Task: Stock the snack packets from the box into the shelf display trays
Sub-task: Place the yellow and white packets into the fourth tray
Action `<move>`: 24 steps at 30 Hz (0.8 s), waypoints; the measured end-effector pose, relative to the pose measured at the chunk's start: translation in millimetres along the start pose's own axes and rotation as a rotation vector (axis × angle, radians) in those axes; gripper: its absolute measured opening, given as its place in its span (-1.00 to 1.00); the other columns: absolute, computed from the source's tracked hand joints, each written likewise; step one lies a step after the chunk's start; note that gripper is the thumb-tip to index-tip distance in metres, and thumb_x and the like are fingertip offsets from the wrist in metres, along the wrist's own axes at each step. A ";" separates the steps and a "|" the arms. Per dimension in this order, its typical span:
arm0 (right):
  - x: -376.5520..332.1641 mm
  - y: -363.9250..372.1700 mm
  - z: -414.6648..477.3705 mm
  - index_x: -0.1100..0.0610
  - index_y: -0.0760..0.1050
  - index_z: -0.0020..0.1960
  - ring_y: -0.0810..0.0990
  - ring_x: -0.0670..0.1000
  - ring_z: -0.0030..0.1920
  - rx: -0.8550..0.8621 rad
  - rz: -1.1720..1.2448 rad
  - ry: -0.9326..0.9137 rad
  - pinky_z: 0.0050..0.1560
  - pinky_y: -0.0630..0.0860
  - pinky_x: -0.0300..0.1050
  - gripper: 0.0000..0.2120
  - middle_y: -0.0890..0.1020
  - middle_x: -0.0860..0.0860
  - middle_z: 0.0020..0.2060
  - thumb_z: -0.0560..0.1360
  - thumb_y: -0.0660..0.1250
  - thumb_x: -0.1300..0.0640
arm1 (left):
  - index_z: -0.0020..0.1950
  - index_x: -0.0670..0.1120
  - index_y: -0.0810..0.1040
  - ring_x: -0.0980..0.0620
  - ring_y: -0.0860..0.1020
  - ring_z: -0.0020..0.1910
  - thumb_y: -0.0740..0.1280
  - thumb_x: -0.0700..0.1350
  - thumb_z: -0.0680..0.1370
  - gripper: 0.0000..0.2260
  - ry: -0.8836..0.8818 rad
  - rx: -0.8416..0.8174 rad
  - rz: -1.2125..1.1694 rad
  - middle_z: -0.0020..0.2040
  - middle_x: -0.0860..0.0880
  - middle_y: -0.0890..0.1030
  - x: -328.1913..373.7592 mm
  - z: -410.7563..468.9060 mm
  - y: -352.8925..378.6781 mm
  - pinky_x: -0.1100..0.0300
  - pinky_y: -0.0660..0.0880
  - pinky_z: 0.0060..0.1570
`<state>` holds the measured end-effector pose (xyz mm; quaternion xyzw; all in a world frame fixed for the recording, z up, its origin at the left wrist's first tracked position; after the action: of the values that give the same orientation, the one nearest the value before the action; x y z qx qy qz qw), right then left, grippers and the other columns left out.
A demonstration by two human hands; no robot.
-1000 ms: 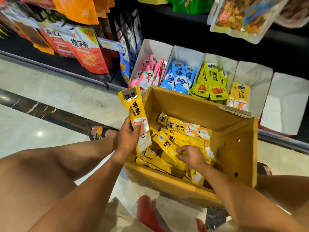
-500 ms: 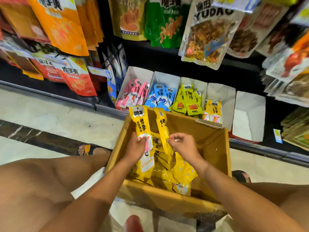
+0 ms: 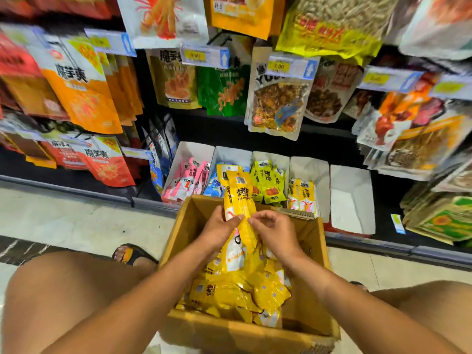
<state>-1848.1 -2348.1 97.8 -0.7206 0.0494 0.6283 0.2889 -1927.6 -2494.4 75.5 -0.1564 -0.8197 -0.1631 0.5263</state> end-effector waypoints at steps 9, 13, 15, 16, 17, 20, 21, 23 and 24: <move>-19.7 -83.2 60.0 -0.02 0.48 0.27 0.65 0.03 -0.15 -0.182 -0.011 0.117 -0.25 0.55 -0.18 -0.63 0.63 -0.04 0.04 0.51 0.47 0.01 | 0.31 -0.15 0.55 -0.21 0.68 0.15 0.33 -0.22 0.66 -0.77 -0.009 -0.210 0.081 0.16 -0.16 0.71 72.7 38.6 34.9 -0.18 0.59 0.22; -0.9 -89.1 83.2 0.08 0.58 0.15 0.66 0.04 0.08 -0.275 0.162 0.277 0.16 0.58 0.04 -0.74 0.70 0.07 0.06 0.51 0.48 0.03 | 0.33 -0.16 0.54 -0.24 0.66 0.18 0.36 -0.21 0.64 -0.74 -0.021 -0.237 0.080 0.19 -0.18 0.70 69.4 69.8 49.5 -0.25 0.54 0.27; 5.2 -86.5 95.4 0.08 0.58 0.06 0.67 0.05 0.02 -0.238 0.251 0.306 0.15 0.57 0.13 -0.82 0.71 0.06 -0.02 0.50 0.49 0.08 | 0.32 -0.12 0.55 -0.21 0.68 0.17 0.42 -0.17 0.61 -0.72 -0.027 -0.226 0.072 0.18 -0.14 0.71 66.0 84.6 55.7 -0.25 0.53 0.29; 6.6 -85.6 101.0 0.08 0.57 0.03 0.66 0.04 -0.04 -0.223 0.284 0.315 0.07 0.57 0.12 -0.86 0.70 0.06 -0.06 0.51 0.48 0.12 | 0.31 -0.10 0.57 -0.19 0.69 0.15 0.44 -0.15 0.59 -0.71 -0.024 -0.210 0.069 0.17 -0.13 0.71 65.5 90.9 58.1 -0.24 0.54 0.29; 7.8 -84.9 106.3 0.08 0.56 0.00 0.66 0.00 -0.09 -0.215 0.300 0.319 0.00 0.57 0.05 -0.90 0.69 0.06 -0.08 0.53 0.46 0.15 | 0.29 -0.10 0.58 -0.17 0.69 0.14 0.46 -0.15 0.58 -0.72 -0.014 -0.189 0.057 0.15 -0.11 0.72 64.5 97.4 60.4 -0.22 0.54 0.28; 14.5 -86.9 119.3 0.06 0.54 -0.01 0.68 -0.01 -0.06 -0.208 0.283 0.329 -0.03 0.64 0.06 -0.89 0.69 0.05 -0.02 0.53 0.45 0.11 | 0.26 -0.10 0.61 -0.14 0.70 0.11 0.44 -0.15 0.59 -0.76 -0.006 -0.082 0.047 0.13 -0.10 0.73 60.8 118.1 62.1 -0.18 0.56 0.26; 18.5 -88.6 123.0 0.04 0.53 -0.02 0.67 0.02 -0.01 -0.192 0.239 0.332 -0.01 0.63 0.08 -0.88 0.69 0.05 0.02 0.52 0.46 0.07 | 0.29 -0.09 0.60 -0.13 0.69 0.12 0.43 -0.10 0.60 -0.74 -0.005 -0.047 0.060 0.15 -0.08 0.72 60.2 123.5 61.8 -0.19 0.55 0.28; 23.0 -91.0 130.1 0.01 0.51 -0.05 0.64 0.05 -0.02 -0.117 0.166 0.323 -0.08 0.58 0.02 -0.88 0.68 0.06 0.04 0.53 0.45 0.06 | 0.35 -0.06 0.53 -0.09 0.65 0.19 0.41 -0.01 0.61 -0.67 -0.020 -0.005 0.048 0.24 -0.04 0.67 59.9 129.8 61.5 -0.16 0.51 0.34; 24.0 -91.6 134.0 0.01 0.50 -0.05 0.63 0.07 -0.05 -0.070 0.145 0.308 -0.12 0.56 0.01 -0.89 0.68 0.09 0.03 0.54 0.44 0.08 | 0.38 -0.05 0.50 -0.06 0.61 0.24 0.40 0.04 0.60 -0.62 -0.025 -0.004 0.039 0.28 -0.01 0.64 61.0 130.9 62.6 -0.13 0.47 0.38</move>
<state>-1920.9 -2201.1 102.0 -0.8124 0.1232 0.5312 0.2064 -2031.3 -2376.5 86.2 -0.1754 -0.8228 -0.1525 0.5186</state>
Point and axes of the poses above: each hand's wrist, its own z-axis towards the middle knuckle, its own y-axis out of the palm, x = y × z, the point moved 3 cm from there along z, towards the middle knuckle
